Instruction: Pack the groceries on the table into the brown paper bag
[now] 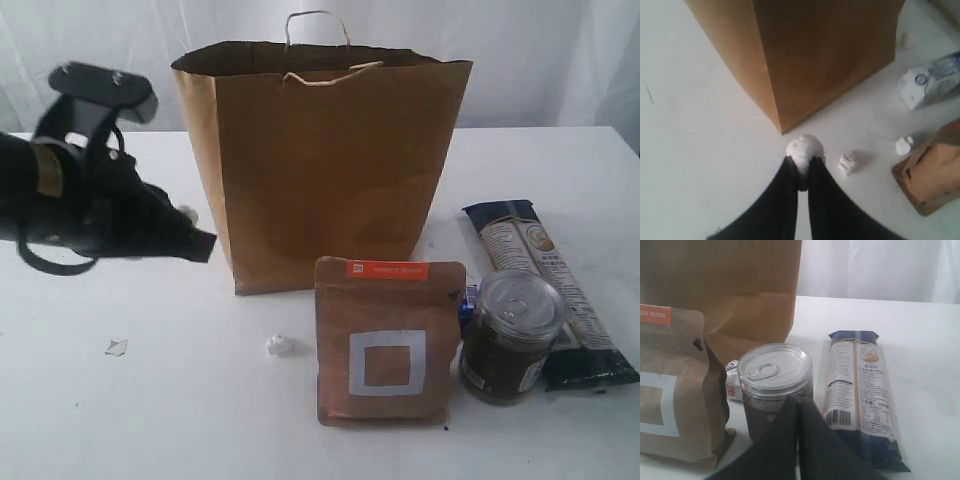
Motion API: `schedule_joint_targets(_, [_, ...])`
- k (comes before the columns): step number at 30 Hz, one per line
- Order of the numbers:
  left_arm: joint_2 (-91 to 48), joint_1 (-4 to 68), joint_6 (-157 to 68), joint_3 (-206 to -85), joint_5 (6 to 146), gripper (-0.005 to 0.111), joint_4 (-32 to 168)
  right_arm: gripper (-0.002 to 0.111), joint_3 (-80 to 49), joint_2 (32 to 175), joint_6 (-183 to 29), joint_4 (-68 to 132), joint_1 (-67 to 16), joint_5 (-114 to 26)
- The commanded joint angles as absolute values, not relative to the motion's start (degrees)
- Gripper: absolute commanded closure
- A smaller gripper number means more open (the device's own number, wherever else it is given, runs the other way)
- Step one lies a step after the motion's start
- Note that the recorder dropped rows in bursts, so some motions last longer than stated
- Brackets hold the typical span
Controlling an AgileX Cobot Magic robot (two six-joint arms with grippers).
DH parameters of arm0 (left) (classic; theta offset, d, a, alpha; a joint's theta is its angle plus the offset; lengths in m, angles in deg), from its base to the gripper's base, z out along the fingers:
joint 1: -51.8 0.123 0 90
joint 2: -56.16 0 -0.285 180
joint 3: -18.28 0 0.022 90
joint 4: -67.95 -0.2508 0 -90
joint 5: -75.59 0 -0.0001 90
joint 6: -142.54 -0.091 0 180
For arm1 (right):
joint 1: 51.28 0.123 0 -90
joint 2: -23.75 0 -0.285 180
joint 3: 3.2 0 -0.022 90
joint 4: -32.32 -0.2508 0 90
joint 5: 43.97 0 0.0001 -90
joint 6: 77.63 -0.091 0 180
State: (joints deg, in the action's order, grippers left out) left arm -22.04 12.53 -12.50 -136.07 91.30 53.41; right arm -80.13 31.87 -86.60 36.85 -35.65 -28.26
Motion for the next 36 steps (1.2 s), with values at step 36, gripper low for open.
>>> schedule_joint_targets(36, [-41.18, 19.67, -8.96, -157.85, 64.70, 0.107, 34.90, 0.108, -80.41, 31.54, -86.68, 36.86, -35.90, -28.86])
